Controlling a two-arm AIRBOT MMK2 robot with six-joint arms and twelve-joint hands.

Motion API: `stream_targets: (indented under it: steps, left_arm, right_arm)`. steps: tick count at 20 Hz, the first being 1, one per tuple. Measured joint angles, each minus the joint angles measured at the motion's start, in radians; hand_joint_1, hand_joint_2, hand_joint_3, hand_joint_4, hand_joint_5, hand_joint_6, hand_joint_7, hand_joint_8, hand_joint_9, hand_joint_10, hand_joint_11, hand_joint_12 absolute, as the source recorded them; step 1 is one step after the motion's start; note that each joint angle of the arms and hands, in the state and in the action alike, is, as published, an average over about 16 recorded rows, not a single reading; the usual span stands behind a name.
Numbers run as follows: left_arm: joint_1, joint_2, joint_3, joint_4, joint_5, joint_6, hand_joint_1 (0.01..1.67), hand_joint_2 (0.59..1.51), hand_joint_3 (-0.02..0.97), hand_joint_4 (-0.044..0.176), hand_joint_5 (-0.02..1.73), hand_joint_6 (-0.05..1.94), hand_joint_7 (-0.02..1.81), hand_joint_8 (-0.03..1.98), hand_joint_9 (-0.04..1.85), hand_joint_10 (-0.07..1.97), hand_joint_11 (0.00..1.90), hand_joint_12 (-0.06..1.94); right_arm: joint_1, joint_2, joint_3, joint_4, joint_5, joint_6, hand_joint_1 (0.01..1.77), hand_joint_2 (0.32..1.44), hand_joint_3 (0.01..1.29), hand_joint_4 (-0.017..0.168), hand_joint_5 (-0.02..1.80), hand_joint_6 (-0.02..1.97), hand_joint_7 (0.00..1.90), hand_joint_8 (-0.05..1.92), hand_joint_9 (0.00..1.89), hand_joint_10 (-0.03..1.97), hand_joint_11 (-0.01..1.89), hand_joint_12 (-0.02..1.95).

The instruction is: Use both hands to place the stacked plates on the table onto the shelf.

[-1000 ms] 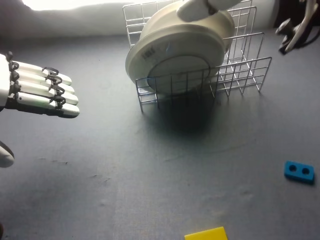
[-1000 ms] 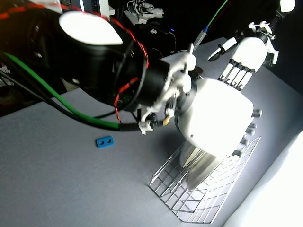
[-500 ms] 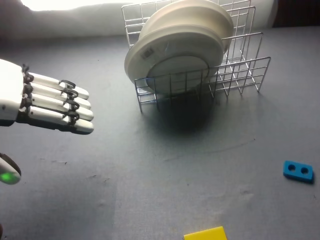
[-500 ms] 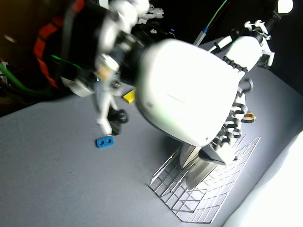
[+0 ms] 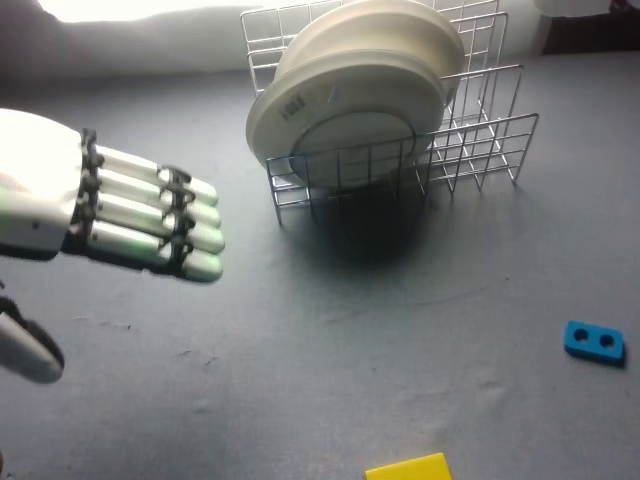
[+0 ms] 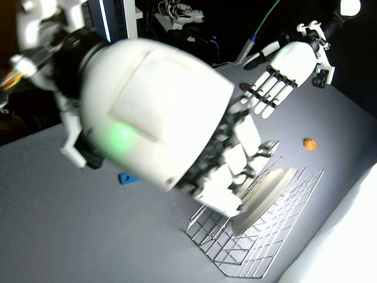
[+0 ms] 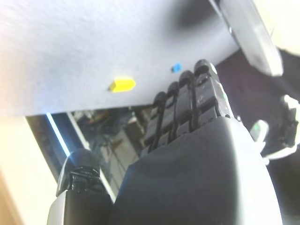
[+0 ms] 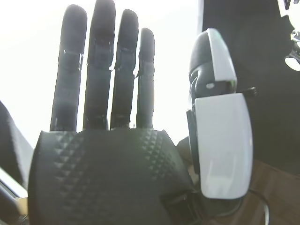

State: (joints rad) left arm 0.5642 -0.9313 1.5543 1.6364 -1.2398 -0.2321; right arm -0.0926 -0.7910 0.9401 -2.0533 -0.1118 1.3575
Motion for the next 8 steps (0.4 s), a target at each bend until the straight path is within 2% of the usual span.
stream_targets:
  steps: [8]
  left_arm:
    - [-0.023, 0.013, -0.028, 0.03, -0.011, -0.001, 0.02, 1.181, 0.021, 0.002, 0.04, 0.01, 0.03, 0.02, 0.03, 0.02, 0.03, 0.01]
  right_arm:
    - [-0.003, 0.019, 0.0, -0.005, 0.046, 0.032, 0.87, 1.08, 0.01, -0.002, 0.85, 0.02, 0.98, 0.02, 1.03, 0.02, 0.6, 1.18]
